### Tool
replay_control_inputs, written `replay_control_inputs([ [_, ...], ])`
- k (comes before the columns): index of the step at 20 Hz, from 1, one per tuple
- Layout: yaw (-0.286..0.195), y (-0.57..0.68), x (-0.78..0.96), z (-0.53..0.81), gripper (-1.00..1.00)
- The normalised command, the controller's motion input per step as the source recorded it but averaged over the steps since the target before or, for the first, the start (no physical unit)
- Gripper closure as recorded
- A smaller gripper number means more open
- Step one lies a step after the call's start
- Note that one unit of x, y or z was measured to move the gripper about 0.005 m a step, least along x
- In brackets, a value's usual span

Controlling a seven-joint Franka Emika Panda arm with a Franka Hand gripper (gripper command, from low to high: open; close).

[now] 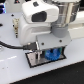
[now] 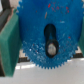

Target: Insert the blue gear onto the right peg, followed by the red gear

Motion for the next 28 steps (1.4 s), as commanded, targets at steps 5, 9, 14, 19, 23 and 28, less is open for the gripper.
replay_control_inputs([
  [5, 0.0, 0.14, 0.01, 0.22, -1.0],
  [9, 0.0, 0.14, -0.03, 0.46, -1.0],
  [14, 0.0, 0.1, -0.26, 0.42, -1.0],
  [19, 0.0, 0.25, -0.47, 0.21, -1.0],
  [23, 0.0, 0.39, -0.57, 0.04, -1.0],
  [28, 0.0, 0.51, -0.54, 0.01, -1.0],
])
